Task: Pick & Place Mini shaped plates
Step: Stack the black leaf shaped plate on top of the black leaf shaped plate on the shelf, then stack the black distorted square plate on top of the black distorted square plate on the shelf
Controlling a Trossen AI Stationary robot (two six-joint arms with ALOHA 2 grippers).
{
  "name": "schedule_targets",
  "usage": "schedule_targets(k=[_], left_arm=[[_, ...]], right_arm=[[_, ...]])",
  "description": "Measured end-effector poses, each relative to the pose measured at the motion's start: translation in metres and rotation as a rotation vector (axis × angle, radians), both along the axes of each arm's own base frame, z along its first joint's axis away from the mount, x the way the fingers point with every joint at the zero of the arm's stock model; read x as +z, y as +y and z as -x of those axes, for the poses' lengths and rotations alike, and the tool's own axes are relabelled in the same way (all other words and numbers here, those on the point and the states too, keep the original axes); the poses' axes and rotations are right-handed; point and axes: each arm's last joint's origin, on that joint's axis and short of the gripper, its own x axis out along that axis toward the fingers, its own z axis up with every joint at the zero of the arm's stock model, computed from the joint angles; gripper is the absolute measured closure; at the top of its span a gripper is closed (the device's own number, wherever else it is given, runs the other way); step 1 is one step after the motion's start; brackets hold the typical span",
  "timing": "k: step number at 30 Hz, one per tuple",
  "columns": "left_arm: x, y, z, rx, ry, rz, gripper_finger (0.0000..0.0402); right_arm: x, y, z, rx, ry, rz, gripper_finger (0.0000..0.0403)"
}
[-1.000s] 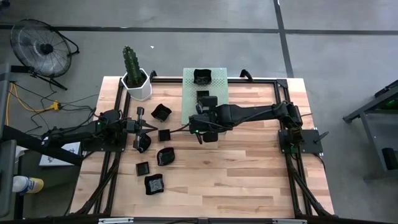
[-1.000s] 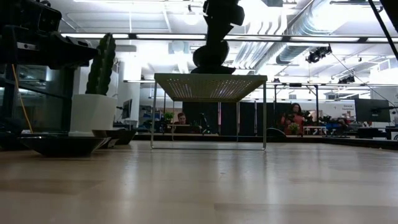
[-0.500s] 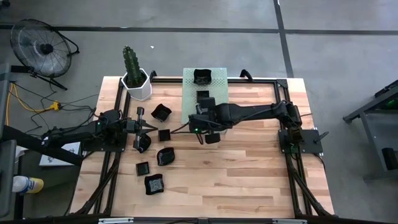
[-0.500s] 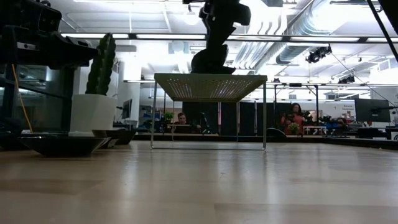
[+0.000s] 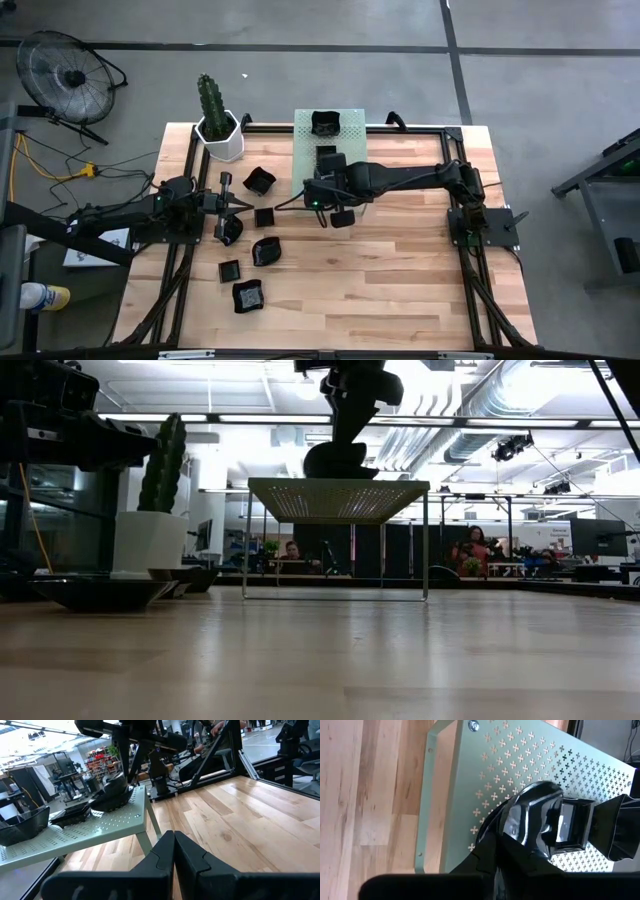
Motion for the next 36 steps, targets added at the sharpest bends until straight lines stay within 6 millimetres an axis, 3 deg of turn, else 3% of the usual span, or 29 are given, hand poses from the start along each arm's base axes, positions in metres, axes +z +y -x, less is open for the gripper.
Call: schedule_targets(k=[27,36], left_arm=[[0.0,0.0,0.0,0.0,0.0,0.0,0.0399],[0.0,0.0,0.0,0.0,0.0,0.0,0.0399]], right_arm=[[0.005,-0.001,0.005,-0.015,0.004,-0.004,0.0271],[0.023,-0.001,0.016,-0.168,-0.118,-0.074,0.0241]])
